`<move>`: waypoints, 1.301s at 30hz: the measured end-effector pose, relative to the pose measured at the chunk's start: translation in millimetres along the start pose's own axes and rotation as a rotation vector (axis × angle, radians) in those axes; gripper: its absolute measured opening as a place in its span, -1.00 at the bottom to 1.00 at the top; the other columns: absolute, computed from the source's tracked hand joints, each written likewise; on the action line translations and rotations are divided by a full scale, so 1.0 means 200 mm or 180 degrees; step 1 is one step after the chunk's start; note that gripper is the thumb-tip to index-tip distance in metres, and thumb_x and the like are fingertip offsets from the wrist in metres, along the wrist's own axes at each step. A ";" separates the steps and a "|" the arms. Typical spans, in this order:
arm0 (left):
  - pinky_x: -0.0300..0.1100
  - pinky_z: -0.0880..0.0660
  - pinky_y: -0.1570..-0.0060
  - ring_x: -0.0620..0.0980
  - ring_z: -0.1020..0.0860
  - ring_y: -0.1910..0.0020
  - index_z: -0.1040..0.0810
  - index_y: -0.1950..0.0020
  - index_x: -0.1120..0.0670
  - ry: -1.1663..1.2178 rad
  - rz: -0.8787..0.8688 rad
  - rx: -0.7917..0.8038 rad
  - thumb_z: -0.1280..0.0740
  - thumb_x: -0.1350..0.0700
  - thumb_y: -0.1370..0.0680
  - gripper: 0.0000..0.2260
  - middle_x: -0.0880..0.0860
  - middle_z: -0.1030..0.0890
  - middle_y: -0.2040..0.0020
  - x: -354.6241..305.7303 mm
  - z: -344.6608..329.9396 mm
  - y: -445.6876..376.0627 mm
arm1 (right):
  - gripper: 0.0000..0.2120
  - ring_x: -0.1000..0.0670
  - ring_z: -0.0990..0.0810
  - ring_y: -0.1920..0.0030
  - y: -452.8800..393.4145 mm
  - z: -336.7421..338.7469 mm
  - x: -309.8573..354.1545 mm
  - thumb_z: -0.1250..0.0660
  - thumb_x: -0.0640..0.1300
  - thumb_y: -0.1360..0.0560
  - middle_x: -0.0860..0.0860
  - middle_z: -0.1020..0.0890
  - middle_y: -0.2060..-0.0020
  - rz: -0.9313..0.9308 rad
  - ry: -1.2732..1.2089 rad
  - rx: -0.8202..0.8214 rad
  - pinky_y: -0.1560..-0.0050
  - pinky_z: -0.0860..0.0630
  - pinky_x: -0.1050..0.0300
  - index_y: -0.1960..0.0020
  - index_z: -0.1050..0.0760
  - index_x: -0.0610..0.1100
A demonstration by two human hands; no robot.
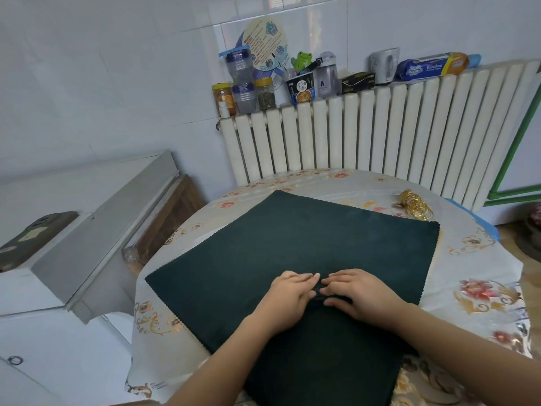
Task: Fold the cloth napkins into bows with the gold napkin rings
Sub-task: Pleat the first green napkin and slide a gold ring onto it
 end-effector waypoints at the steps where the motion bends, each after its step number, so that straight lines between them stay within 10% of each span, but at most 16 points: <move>1: -0.23 -0.19 -0.36 -0.02 -0.31 -0.30 -0.39 -0.43 0.00 0.0228 0.0018 -0.0211 -0.18 0.08 -0.63 -0.65 -0.07 -0.42 -0.39 0.02 0.02 0.01 | -0.69 0.13 -0.65 0.03 0.00 0.00 0.00 -0.15 0.15 -0.47 0.12 -0.69 0.06 0.0019 0.0011 -0.0029 0.01 -0.57 0.21 0.07 -0.64 0.07; 6: -0.65 -0.14 -0.03 -0.17 -0.36 -0.10 -0.60 -0.21 0.02 0.0906 0.0352 -0.0792 -0.35 0.15 -0.55 -0.76 -0.05 -0.61 -0.17 0.07 0.10 0.00 | -0.68 0.05 -0.66 0.14 -0.02 -0.01 -0.03 -0.14 0.09 -0.50 0.08 -0.68 0.13 -0.0140 -0.0145 -0.0035 0.12 -0.61 0.15 0.11 -0.62 -0.02; 14: -0.35 0.02 -0.40 -0.06 -0.23 -0.45 -0.26 -0.49 0.05 -0.0022 -0.0353 -0.0365 -0.17 -0.09 -0.61 -0.52 -0.01 -0.32 -0.46 -0.01 0.02 0.04 | -0.70 0.03 -0.65 0.14 -0.02 -0.04 -0.05 -0.14 0.08 -0.51 0.07 -0.68 0.13 -0.0277 -0.0280 0.0126 0.12 -0.61 0.09 0.10 -0.59 -0.04; 18: -0.17 -0.38 -0.20 0.08 -0.48 -0.10 -0.46 -0.36 0.14 -0.0081 -0.0381 -0.0528 -0.09 -0.12 -0.53 -0.48 0.06 -0.58 -0.22 -0.03 0.03 0.03 | -0.65 0.01 -0.64 0.12 -0.02 -0.04 -0.05 -0.10 0.10 -0.52 0.06 -0.68 0.13 -0.0360 -0.0304 0.0145 0.10 -0.59 0.06 0.10 -0.58 -0.06; 27: -0.37 -0.30 0.02 -0.10 -0.39 0.06 -0.60 -0.21 0.09 0.0457 -0.0148 -0.1220 -0.35 0.17 -0.52 -0.73 0.06 -0.63 0.09 -0.02 0.13 0.02 | -0.63 0.06 -0.44 -0.30 0.01 -0.07 -0.09 -0.23 0.14 -0.54 0.08 -0.51 -0.28 -0.0678 -0.0415 0.0482 -0.28 -0.28 0.26 -0.24 -0.46 -0.05; 34: -0.08 -0.31 -0.19 0.10 -0.39 -0.24 -0.39 -0.37 0.11 -0.1127 0.0246 0.0304 -0.16 0.06 -0.62 -0.67 0.12 -0.47 -0.22 -0.08 0.05 -0.14 | -0.74 0.05 -0.52 -0.17 0.01 -0.10 -0.13 -0.24 0.05 -0.55 0.04 -0.58 -0.16 -0.0875 -0.0578 0.0576 -0.16 -0.42 0.18 -0.16 -0.48 -0.06; 39: -0.08 -0.37 -0.23 0.07 -0.37 -0.26 -0.48 -0.29 0.11 -0.0301 0.0323 0.0195 -0.19 0.15 -0.61 -0.73 0.07 -0.44 -0.29 -0.04 0.01 -0.11 | -0.75 -0.01 -0.54 -0.13 0.01 -0.10 -0.11 -0.25 0.02 -0.55 0.01 -0.59 -0.12 -0.0921 -0.0640 0.0479 -0.10 -0.45 0.12 -0.14 -0.49 -0.10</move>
Point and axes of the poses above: each hand's wrist, its own y-axis away from the middle knuckle, its own z-axis out of the back of the hand, x = y × z, the point moved 10 cm from there along -y, towards the middle knuckle
